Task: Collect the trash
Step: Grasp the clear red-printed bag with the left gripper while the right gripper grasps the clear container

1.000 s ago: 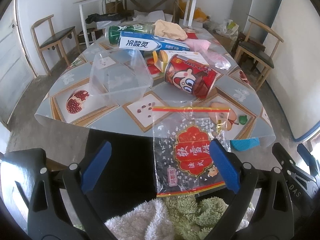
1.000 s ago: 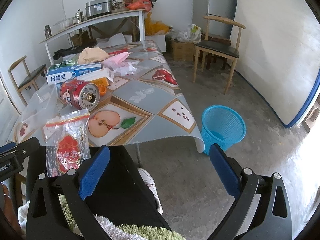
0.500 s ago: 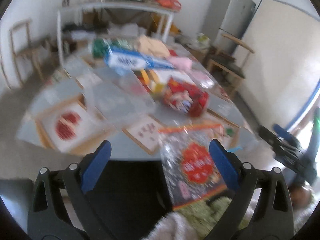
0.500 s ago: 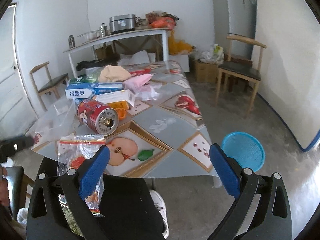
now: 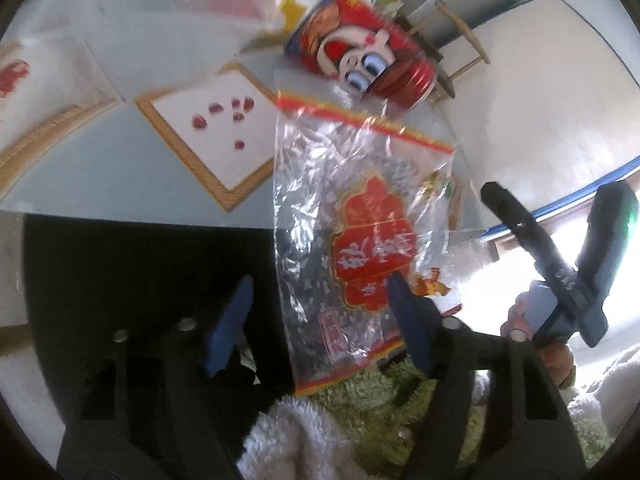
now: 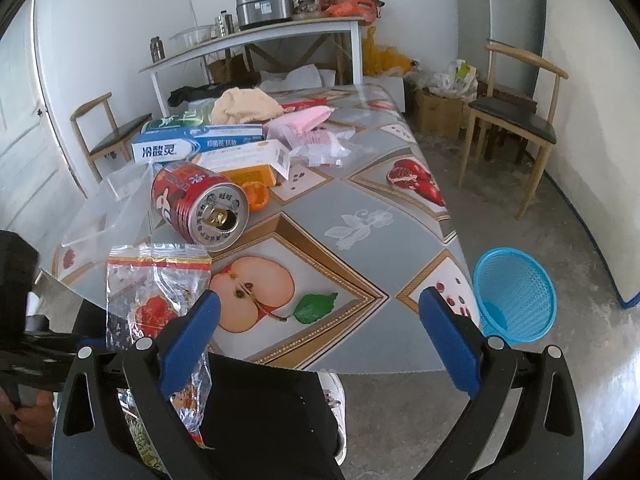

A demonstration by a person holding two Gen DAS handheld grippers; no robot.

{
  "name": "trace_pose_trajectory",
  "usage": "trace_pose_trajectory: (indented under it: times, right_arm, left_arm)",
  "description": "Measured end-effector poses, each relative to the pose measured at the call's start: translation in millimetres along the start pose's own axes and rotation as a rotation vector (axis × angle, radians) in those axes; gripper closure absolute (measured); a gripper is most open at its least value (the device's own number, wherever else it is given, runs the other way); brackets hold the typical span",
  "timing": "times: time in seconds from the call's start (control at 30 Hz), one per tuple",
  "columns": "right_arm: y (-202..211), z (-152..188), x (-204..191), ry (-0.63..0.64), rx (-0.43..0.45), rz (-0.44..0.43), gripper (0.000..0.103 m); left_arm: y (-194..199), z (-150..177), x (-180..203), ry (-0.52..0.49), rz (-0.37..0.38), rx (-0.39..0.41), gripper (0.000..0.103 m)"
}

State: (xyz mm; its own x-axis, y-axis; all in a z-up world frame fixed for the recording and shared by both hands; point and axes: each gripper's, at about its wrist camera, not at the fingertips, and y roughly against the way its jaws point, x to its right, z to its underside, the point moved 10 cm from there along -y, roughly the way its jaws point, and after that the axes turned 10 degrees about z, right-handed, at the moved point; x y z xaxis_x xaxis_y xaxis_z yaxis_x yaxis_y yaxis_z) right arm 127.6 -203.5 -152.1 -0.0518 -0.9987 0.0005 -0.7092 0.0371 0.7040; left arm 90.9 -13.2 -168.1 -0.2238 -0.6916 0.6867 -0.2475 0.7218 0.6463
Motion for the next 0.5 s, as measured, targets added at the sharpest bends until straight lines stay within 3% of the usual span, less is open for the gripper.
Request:
trace_pose_trajectory:
  times: [0.17, 0.27, 0.4, 0.5]
  right_arm:
    - [2.4, -16.0, -12.8, 0.053, 0.047, -0.052, 0.006]
    - [6.5, -36.9, -33.5, 0.107, 0.088, -0.149, 0.006]
    - [5.1, -60.6, -59.3, 0.173, 0.114, -0.223, 0.006]
    - [7.8, -76.6, -83.6, 0.205, 0.115, -0.315, 0.006]
  left_arm:
    - [-18.5, -0.5, 9.3, -0.009, 0.04, -0.043, 0.06]
    - [-35.1, 1.5, 10.6, -0.011, 0.053, -0.047, 0.07]
    - [-36.7, 0.6, 18.0, -0.016, 0.083, -0.027, 0.092]
    - [-32.8, 2.7, 22.1, -0.027, 0.095, -0.013, 0.1]
